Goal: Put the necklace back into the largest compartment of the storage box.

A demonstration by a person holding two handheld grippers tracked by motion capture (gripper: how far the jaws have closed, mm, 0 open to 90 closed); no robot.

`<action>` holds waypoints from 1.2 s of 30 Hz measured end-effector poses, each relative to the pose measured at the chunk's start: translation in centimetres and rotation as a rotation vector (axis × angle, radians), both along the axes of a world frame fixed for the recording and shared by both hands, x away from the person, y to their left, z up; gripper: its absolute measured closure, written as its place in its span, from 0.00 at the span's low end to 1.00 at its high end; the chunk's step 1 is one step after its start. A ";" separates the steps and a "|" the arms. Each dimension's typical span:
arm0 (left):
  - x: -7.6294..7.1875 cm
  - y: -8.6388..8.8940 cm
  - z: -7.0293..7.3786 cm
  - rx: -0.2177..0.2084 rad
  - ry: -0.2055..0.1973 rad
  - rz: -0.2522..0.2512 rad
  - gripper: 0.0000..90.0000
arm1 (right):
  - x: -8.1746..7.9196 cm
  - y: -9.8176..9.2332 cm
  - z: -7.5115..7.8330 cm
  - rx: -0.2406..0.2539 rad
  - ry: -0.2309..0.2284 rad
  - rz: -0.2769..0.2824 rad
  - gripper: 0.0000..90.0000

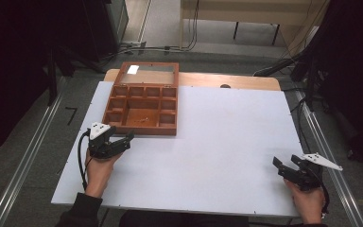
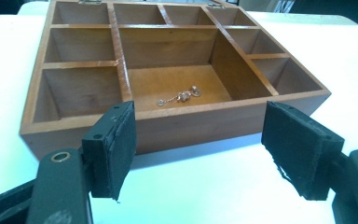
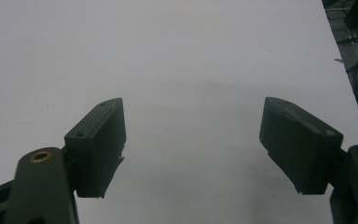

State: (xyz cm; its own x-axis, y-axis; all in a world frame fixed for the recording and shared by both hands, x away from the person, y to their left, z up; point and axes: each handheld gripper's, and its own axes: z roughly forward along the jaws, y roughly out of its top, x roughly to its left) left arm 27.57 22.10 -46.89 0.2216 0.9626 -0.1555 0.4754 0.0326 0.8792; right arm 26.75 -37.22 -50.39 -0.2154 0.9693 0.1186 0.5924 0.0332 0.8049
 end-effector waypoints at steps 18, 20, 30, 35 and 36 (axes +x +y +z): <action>-1.8 2.0 -1.0 -0.001 0.021 0.029 0.30 | -0.1 -0.1 0.1 0.003 -0.005 0.004 0.23; -1.9 2.0 -1.1 0.009 0.026 0.029 0.30 | -0.2 -0.1 0.1 0.000 -0.007 0.005 0.23; -2.4 2.1 -1.6 0.024 0.038 0.027 0.30 | -0.2 -0.1 0.1 0.003 -0.004 0.004 0.23; -2.7 2.2 -1.9 0.027 0.044 0.033 0.30 | -0.3 -0.1 0.1 0.002 -0.006 0.004 0.23; -2.8 2.2 -1.9 0.031 0.047 0.033 0.30 | -0.3 -0.1 0.1 0.001 -0.006 0.004 0.23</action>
